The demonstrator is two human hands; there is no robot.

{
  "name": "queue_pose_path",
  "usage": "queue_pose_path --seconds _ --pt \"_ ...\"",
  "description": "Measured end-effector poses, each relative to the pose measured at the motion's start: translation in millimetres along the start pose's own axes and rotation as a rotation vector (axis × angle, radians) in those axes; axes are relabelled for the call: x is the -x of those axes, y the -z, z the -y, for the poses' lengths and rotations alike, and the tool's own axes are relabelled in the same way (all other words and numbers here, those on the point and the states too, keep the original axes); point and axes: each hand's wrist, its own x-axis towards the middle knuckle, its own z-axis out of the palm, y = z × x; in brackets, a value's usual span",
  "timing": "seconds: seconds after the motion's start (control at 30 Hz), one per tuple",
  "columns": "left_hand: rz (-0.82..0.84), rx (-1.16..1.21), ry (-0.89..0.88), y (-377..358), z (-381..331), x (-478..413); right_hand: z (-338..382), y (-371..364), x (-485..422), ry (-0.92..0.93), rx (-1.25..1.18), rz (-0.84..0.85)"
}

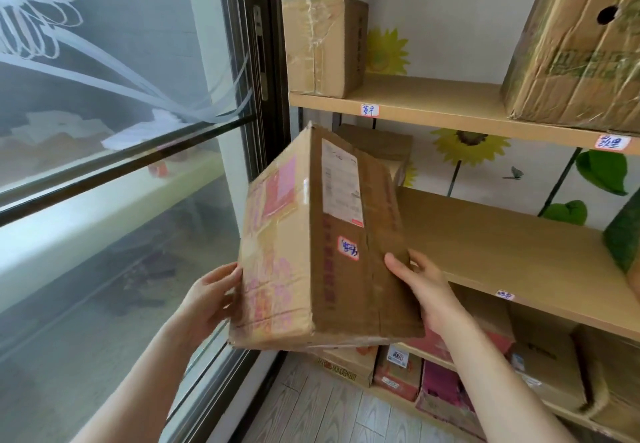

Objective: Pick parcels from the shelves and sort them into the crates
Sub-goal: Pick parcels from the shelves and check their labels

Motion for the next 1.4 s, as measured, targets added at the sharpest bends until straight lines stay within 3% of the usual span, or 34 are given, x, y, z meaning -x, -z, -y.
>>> queue_pose_path --seconds 0.2,0.3,0.4,0.5,0.63,0.73,0.93,1.17,1.4 --pt "-0.016 -0.021 0.055 -4 17 -1 5 -5 5 0.101 0.037 0.003" --pt "-0.164 -0.048 0.000 -14 23 0 -5 -4 2 0.054 0.003 0.009" --pt "-0.220 -0.079 -0.138 -31 36 17 -27 -4 3 -0.060 -0.083 0.069" --pt "-0.224 -0.141 -0.064 -36 71 26 -67 -1 2 -0.207 -0.116 0.140" --pt "-0.299 -0.517 0.010 -32 122 22 -135 5 5 -0.380 -0.087 0.096" --pt "-0.253 -0.582 0.036 -37 142 12 -174 5 7 -0.459 -0.028 0.043" --pt "-0.044 -0.361 0.352 -38 179 -37 -222 2 -26 -0.504 0.046 -0.088" --pt "-0.021 -0.281 0.391 -58 175 -135 -226 -11 -106 -0.394 0.081 -0.212" --pt "-0.264 0.020 0.322 -74 193 -238 -235 -26 -203 -0.330 0.118 -0.366"
